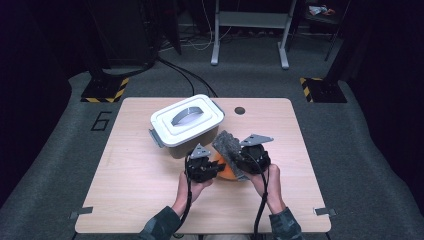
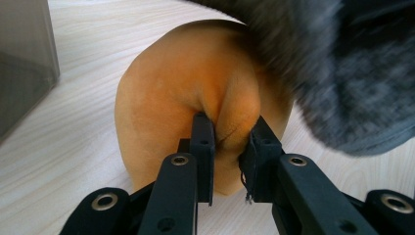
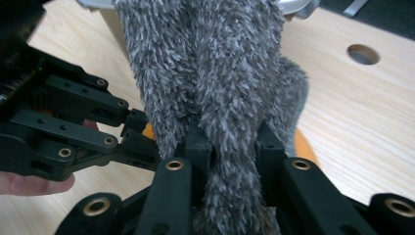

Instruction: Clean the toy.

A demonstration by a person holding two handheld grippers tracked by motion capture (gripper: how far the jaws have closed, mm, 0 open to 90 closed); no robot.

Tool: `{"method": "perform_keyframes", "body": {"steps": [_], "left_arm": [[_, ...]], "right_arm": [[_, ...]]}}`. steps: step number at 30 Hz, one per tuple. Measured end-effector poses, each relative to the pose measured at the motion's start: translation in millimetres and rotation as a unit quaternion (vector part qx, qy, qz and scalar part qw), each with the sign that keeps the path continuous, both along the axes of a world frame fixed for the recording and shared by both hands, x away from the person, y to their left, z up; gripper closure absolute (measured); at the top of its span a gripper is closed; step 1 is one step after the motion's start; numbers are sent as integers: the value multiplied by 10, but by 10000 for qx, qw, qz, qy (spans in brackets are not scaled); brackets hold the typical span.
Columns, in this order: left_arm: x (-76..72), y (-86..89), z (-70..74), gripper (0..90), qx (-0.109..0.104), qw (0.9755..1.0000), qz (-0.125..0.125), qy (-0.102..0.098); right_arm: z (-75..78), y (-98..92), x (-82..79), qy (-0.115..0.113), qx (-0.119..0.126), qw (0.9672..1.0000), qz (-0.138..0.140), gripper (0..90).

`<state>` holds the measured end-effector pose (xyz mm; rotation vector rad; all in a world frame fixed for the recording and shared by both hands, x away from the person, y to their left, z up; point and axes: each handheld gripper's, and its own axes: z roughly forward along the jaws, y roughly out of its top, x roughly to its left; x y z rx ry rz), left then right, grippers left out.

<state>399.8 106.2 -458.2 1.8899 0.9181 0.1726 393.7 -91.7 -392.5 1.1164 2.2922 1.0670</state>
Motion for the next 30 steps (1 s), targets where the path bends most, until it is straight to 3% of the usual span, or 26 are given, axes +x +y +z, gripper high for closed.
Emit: {"method": "perform_keyframes", "body": {"steps": [4, 12, 30], "left_arm": [[28, 11, -28, 767, 34, 10000, 14, 61], [45, 26, -42, 759, 33, 10000, 36, 74], [58, 57, -66, 744, -45, 9999, 51, 136]], "right_arm": [[-92, 66, 52, 13, -173, 9998, -22, 740], [-105, 83, 73, 50, -218, 9997, -134, 740], [-224, -285, 181, 187, -145, 9980, -592, 734]]}}
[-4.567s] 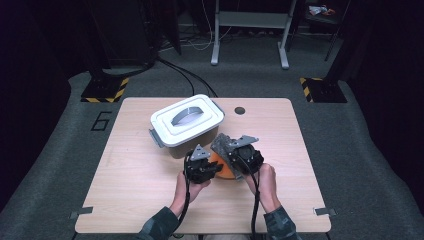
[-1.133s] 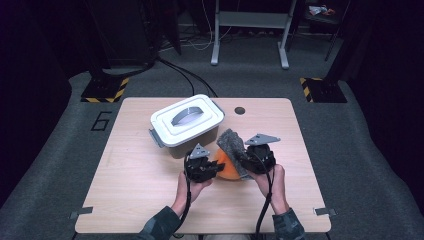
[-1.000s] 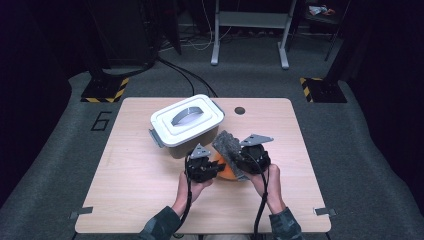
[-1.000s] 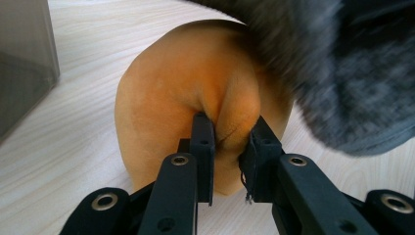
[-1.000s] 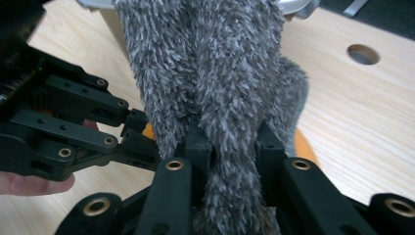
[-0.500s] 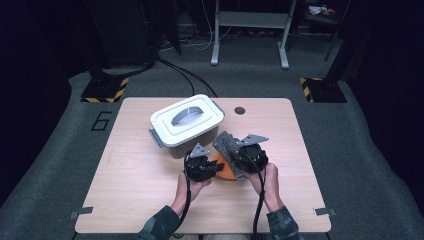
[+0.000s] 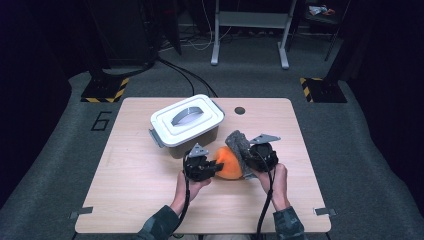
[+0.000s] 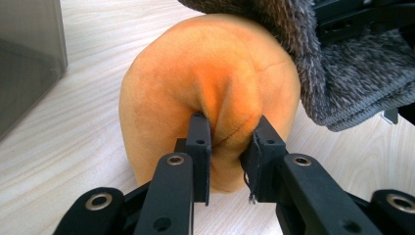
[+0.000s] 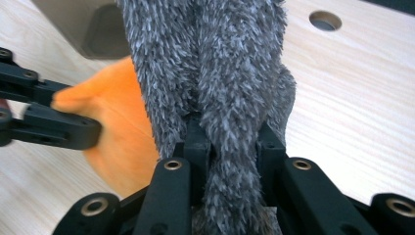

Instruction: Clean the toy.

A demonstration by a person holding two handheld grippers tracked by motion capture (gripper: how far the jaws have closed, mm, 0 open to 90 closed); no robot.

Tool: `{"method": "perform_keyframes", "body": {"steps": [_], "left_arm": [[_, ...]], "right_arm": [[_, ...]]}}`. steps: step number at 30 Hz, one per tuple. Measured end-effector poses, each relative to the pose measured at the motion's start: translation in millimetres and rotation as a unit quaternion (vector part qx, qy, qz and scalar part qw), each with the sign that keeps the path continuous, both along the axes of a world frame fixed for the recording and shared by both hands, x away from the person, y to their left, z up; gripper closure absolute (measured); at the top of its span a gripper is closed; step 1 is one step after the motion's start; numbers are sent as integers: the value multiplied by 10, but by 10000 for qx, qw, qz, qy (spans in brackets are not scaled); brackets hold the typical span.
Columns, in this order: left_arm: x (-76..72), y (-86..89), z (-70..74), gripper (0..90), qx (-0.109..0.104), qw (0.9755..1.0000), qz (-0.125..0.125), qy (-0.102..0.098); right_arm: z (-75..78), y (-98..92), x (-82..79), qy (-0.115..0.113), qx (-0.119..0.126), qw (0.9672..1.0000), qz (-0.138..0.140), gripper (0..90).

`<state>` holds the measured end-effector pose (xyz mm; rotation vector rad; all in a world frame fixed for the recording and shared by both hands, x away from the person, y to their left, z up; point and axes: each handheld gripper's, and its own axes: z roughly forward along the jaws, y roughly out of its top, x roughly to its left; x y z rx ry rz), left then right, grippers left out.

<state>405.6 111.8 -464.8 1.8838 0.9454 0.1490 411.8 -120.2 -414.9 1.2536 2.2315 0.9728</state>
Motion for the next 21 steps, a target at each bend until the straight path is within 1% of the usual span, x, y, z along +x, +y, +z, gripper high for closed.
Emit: {"method": "perform_keyframes", "body": {"steps": [2, 4, 6, 9, 10, 11, 13, 14, 15, 16, 17, 18, 21], "left_arm": [[0, 3, 0, 743, 15, 10000, -6, 9], [1, 2, 0, 743, 12, 10000, -12, 10], [2, -1, -1, 743, 7, 10000, -18, 4], [3, 0, 0, 743, 10, 10000, -16, 13], [3, 0, -1, 743, 8, 10000, -10, 17], [5, 2, -2, 743, 16, 10000, -19, 19], [6, -1, -2, 743, 17, 10000, -17, 18], [7, -3, -2, 743, 8, 10000, -9, 21], [7, -3, -2, 743, 7, 10000, -6, 20], [8, -3, -3, 743, 5, 10000, -10, 22], [9, -3, -3, 743, 5, 10000, -11, 25], [8, -3, -3, 743, 4, 10000, -7, 27], [6, -2, -3, 743, 2, 10000, -13, 31]], "right_arm": [[-27, -26, 6, 68, -13, 9999, -118, 733], [-58, -67, 25, 75, -67, 9998, -145, 732], [-82, -92, 35, 117, -58, 9996, -250, 732], [-119, -136, 61, 141, -134, 9993, -314, 732], [-144, -154, 73, 204, -169, 9990, -370, 731], [-156, -160, 78, 231, -151, 9988, -411, 731], [-183, -174, 96, 265, -212, 9984, -458, 731], [-199, -183, 109, 285, -180, 9982, -500, 731], [-218, -194, 125, 286, -258, 9979, -521, 732], [-229, -186, 125, 370, -330, 9969, -616, 732], [-247, -192, 138, 348, -384, 9969, -589, 732], [-267, -196, 147, 401, -395, 9965, -620, 732], [-332, -215, 184, 449, -483, 9954, -700, 732]]}}
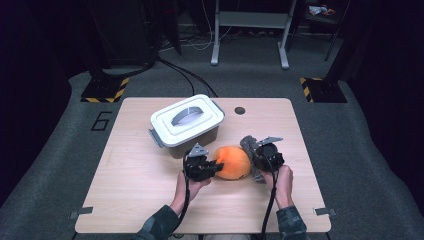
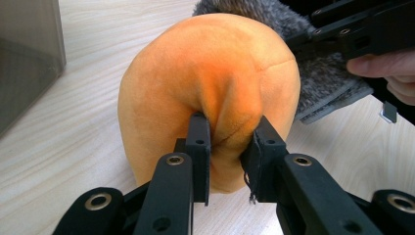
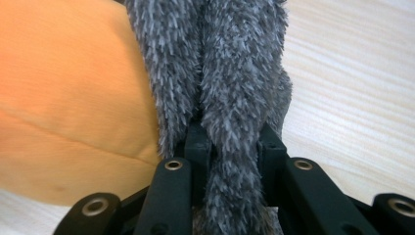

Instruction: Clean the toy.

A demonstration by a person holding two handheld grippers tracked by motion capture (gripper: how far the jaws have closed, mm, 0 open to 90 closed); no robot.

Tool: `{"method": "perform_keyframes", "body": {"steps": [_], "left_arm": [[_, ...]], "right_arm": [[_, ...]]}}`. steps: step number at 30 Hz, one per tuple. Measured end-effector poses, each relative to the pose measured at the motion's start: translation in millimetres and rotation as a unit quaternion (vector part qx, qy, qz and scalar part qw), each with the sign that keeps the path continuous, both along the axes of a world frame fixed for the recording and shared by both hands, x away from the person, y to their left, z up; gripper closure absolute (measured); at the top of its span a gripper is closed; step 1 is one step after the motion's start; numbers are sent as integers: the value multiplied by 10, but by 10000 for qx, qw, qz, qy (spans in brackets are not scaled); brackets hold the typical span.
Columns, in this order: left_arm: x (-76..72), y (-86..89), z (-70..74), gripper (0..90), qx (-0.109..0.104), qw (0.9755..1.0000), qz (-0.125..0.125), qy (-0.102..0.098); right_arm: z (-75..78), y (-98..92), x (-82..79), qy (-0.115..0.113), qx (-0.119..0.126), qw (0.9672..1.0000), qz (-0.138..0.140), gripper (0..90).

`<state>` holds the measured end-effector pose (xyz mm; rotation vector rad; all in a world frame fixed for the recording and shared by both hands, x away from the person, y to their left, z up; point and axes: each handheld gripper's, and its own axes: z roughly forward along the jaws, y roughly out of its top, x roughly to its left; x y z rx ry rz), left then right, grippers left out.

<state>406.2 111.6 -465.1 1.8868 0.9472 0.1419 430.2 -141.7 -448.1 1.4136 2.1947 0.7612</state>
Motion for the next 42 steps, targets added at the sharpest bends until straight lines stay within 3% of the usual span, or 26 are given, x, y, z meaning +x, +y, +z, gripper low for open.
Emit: {"method": "perform_keyframes", "body": {"steps": [9, 14, 16, 19, 22, 29, 33, 42], "left_arm": [[7, 13, -2, 743, -4, 10000, 14, 11], [7, 33, 4, 742, 37, 10000, 16, -11], [4, 30, 4, 742, 27, 10000, 35, -6], [-3, 14, 9, 742, 21, 10000, 19, 2], [-5, 3, 11, 741, 0, 10000, 42, 0], [-6, -3, 18, 740, 21, 10000, 41, 7], [8, 12, 10, 741, 35, 10000, 13, -1], [4, -1, 8, 741, 34, 10000, 22, -14]], "right_arm": [[-197, -55, 80, 322, -28, 9994, -157, 738], [7, -82, -10, -22, 72, 9999, -130, 741], [171, -61, -91, -199, 195, 9995, -132, 741], [383, 32, -200, -459, 416, 9979, 211, 740], [495, 164, -264, -563, 539, 9955, 532, 740], [513, 471, -299, -541, 574, 9898, 1188, 738], [446, 552, -271, -462, 459, 9917, 1106, 738], [397, 396, -242, -495, 292, 9950, 818, 737]]}}
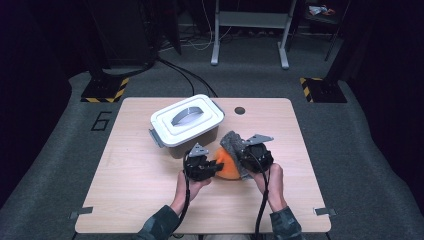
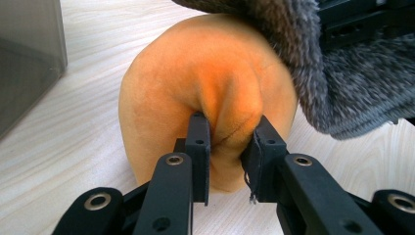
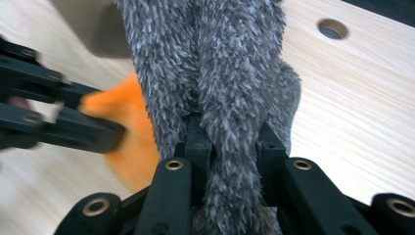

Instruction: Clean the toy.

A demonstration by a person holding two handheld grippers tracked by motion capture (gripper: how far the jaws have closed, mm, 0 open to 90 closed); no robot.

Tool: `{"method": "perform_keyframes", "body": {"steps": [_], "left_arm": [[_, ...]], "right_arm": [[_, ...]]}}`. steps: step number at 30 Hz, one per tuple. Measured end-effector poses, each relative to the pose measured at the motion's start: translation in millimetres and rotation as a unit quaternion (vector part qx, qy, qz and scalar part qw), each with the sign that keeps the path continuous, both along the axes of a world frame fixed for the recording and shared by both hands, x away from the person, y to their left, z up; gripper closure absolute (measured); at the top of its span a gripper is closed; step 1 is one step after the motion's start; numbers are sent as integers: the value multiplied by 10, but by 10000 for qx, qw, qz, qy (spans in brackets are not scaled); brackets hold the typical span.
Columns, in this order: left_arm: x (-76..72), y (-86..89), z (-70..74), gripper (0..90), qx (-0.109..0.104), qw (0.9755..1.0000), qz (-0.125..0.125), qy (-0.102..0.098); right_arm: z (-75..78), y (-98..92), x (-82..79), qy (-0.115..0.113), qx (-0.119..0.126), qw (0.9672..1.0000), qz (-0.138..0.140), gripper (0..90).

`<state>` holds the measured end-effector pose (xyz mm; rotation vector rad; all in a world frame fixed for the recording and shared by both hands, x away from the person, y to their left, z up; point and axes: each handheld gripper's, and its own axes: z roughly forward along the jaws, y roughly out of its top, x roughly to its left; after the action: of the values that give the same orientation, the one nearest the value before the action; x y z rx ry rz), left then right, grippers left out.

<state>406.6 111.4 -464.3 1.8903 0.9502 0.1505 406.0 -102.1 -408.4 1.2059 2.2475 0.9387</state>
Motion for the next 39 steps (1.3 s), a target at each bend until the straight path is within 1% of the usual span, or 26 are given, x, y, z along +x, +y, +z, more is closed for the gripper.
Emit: {"method": "perform_keyframes", "body": {"steps": [3, 4, 7, 11, 12, 13, 17, 18, 23, 24, 27, 28, 29, 30, 31, 32, 33, 35, 36, 37, 38, 39], "left_arm": [[3, 6, -1, 741, 11, 10000, 6, -6], [3, 6, -2, 741, 9, 10000, 6, -5], [3, 3, -3, 741, 0, 10000, 2, -1], [0, -6, -2, 741, -9, 10000, -4, 21], [0, -6, -3, 741, -8, 10000, -8, 20], [-1, -6, -2, 741, -4, 10000, -5, 19], [3, 1, -3, 741, 14, 10000, 4, 1], [3, 2, -3, 741, 11, 10000, 7, 4], [3, 5, -3, 741, 25, 10000, 16, 1], [3, 6, -3, 741, 24, 10000, 18, 1], [6, 9, -5, 741, 1, 10000, 17, -2], [7, 10, -5, 741, -6, 10000, 19, 3], [6, 12, -5, 741, 6, 10000, 17, 2], [8, 15, -6, 741, 12, 10000, 14, -2], [11, 18, -9, 741, -14, 10000, 17, 0], [12, 22, -8, 741, -3, 10000, 3, 3], [12, 22, -7, 741, -2, 10000, 1, 4], [13, 26, -10, 741, -17, 10000, 39, 5], [13, 27, -10, 741, -32, 10000, 48, 14], [14, 33, -10, 740, -31, 10000, 54, 29], [15, 38, -12, 740, -33, 10000, 53, 40], [20, 45, -14, 740, -23, 10000, 58, 18]], "right_arm": [[-43, -87, 26, 37, -15, 9998, -172, 737], [-65, -125, 37, 88, -23, 9996, -261, 737], [-136, -226, 77, 180, -44, 9990, -409, 738], [-218, -319, 120, 315, -50, 9981, -530, 737], [-242, -338, 132, 353, -55, 9975, -602, 738], [-261, -355, 146, 354, -77, 9975, -603, 737], [-373, -425, 200, 506, -126, 9955, -791, 737], [-414, -444, 221, 544, -192, 9948, -841, 737], [-561, -479, 282, 738, -271, 9930, -886, 738], [-600, -483, 296, 805, -270, 9925, -882, 737], [-676, -495, 317, 956, -249, 9907, -939, 737], [-677, -504, 316, 1038, -269, 9894, -975, 737], [-677, -509, 316, 1037, -247, 9894, -983, 737], [-670, -529, 320, 955, -297, 9904, -950, 737], [-652, -536, 313, 946, -290, 9905, -955, 737], [-607, -537, 288, 905, -264, 9901, -1044, 737], [-565, -553, 278, 775, -269, 9918, -979, 738], [-451, -547, 229, 573, -218, 9931, -1004, 737], [-369, -524, 190, 477, -151, 9938, -990, 737], [-320, -509, 169, 386, -168, 9945, -963, 737], [-260, -486, 140, 275, -117, 9956, -890, 737], [-202, -451, 107, 222, -87, 9960, -862, 737]]}}
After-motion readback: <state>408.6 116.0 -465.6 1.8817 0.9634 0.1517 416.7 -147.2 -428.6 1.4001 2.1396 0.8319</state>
